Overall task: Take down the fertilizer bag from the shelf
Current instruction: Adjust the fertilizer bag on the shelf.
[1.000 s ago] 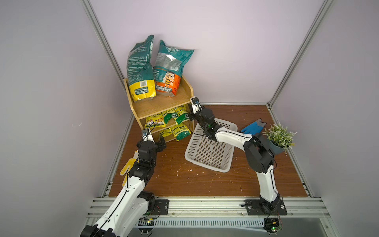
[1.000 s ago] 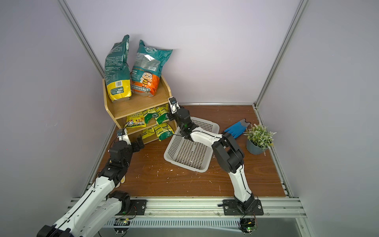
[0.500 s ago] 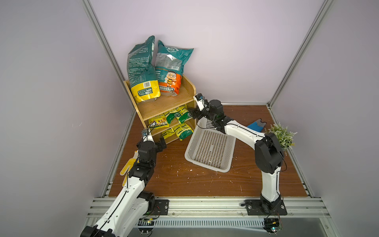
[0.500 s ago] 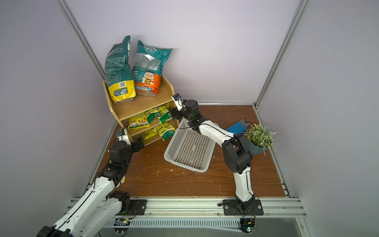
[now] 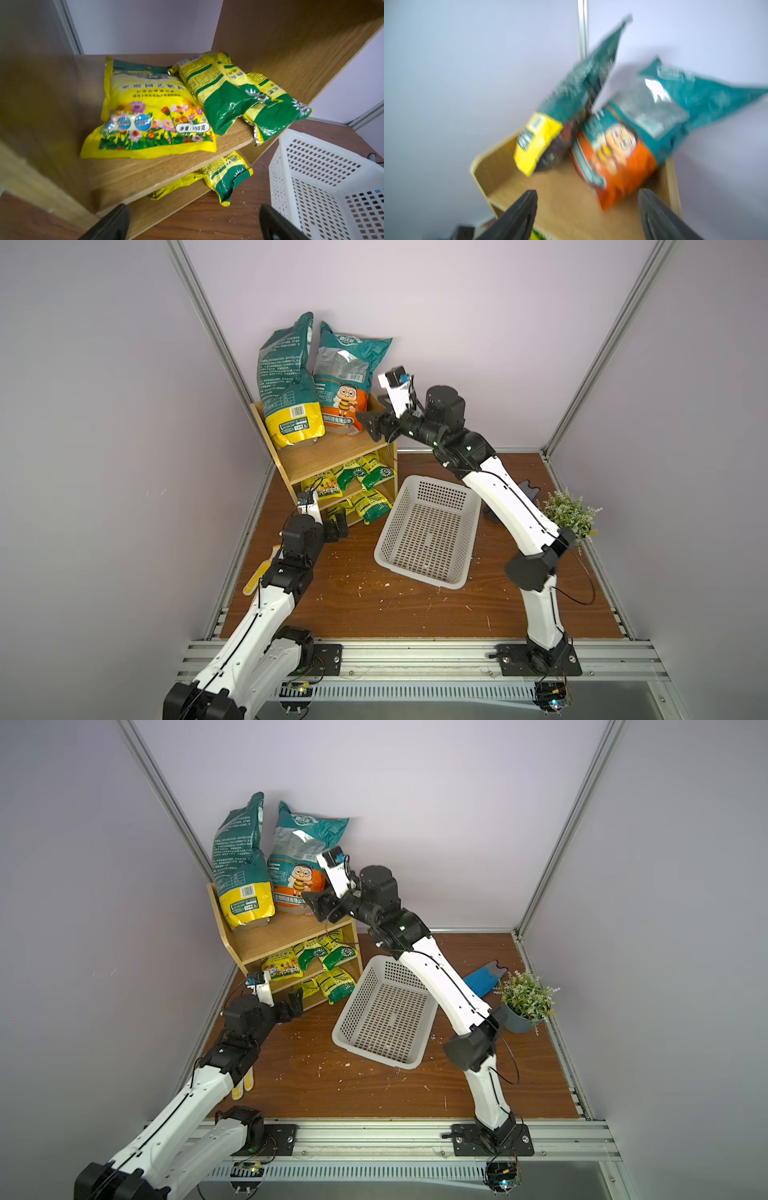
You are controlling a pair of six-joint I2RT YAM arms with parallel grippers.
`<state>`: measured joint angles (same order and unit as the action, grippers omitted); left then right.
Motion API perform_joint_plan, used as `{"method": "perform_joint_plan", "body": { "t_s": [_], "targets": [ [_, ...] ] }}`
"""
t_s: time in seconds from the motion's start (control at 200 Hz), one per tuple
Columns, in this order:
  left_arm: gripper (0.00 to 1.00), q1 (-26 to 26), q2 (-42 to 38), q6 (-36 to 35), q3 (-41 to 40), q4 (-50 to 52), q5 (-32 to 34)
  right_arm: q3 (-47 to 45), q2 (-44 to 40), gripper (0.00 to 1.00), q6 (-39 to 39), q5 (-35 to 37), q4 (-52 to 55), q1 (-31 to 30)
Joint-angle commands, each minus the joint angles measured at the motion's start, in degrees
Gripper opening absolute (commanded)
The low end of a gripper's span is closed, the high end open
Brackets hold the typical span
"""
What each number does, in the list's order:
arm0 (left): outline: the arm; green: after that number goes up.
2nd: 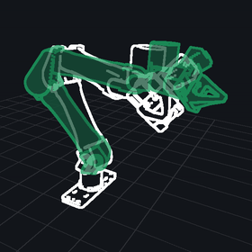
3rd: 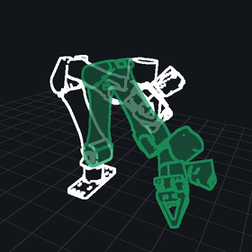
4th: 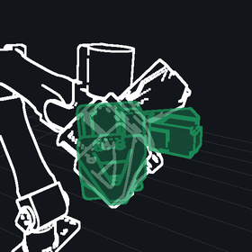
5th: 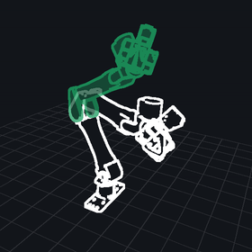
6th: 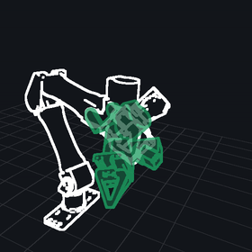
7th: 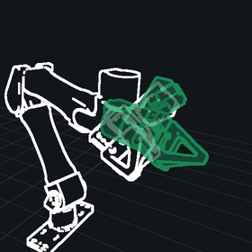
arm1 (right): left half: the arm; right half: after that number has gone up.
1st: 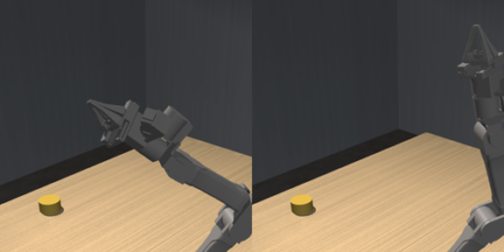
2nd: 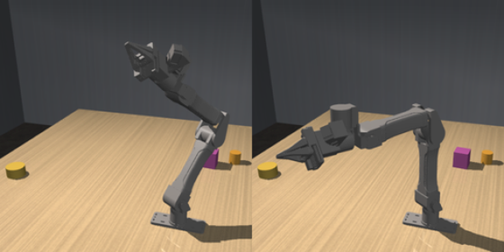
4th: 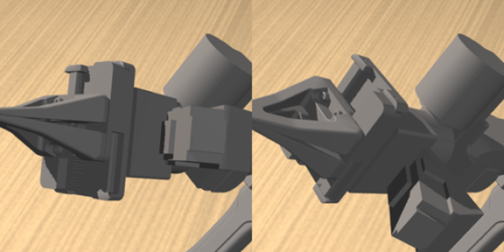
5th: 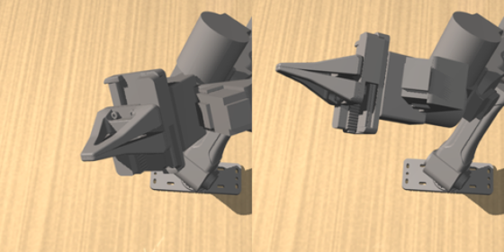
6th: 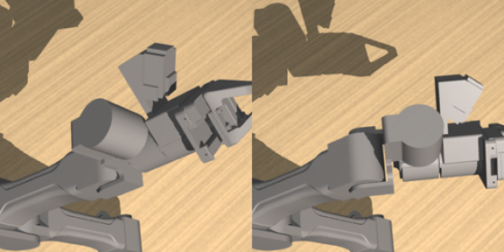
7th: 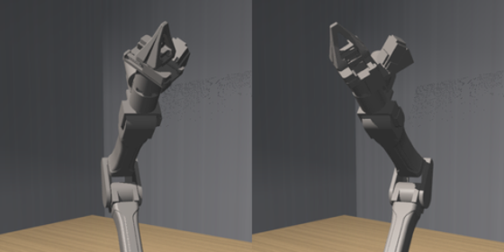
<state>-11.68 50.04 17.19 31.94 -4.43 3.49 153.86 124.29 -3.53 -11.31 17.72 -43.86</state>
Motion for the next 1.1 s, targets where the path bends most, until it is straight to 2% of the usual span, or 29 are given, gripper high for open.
{"method": "perform_joint_plan", "body": {
  "t_s": [0.0,0.06,0.13,0.325,0.616,0.831,0.966,1.096],
  "targets": [
    [1.0,0.4,1.3,-4.9,-0.5,-1.0,-1.4,3.9,4.2,0.83,-6.6,-3.5,3.2,-1.1],
    [1.0,0.5,1.5,-2.8,-2.0,-2.3,-0.4,-2.6,2.4,0.82,-9.2,-4.7,-3.9,-1.7],
    [1.0,0.4,1.3,-3.9,-1.7,-3.0,-3.3,-5.7,2.2,0.8,-10.3,-4.7,-9.7,-3.1],
    [1.0,0.5,-0.3,-3.5,-2.5,-4.8,-1.5,3.8,9.9,0.75,-13.2,-6.4,-12.4,-5.5],
    [1.0,0.5,-1.8,-3.2,-2.9,-4.9,-1.5,1.1,13.0,0.57,-18.2,-5.4,-24.7,-6.7],
    [1.0,0.5,-2.8,-3.2,-3.0,-4.9,-1.1,1.9,10.5,0.6,-15.0,-4.9,-19.8,-7.4],
    [1.0,0.5,-3.4,-3.1,-3.2,-5.0,-1.3,-2.9,8.7,0.62,-14.8,-3.9,-23.4,-7.4],
    [1.0,0.5,-4.2,-3.0,-3.3,-4.3,-0.9,0.5,10.6,0.62,-14.8,-3.2,-22.3,-7.4]
  ]
}}
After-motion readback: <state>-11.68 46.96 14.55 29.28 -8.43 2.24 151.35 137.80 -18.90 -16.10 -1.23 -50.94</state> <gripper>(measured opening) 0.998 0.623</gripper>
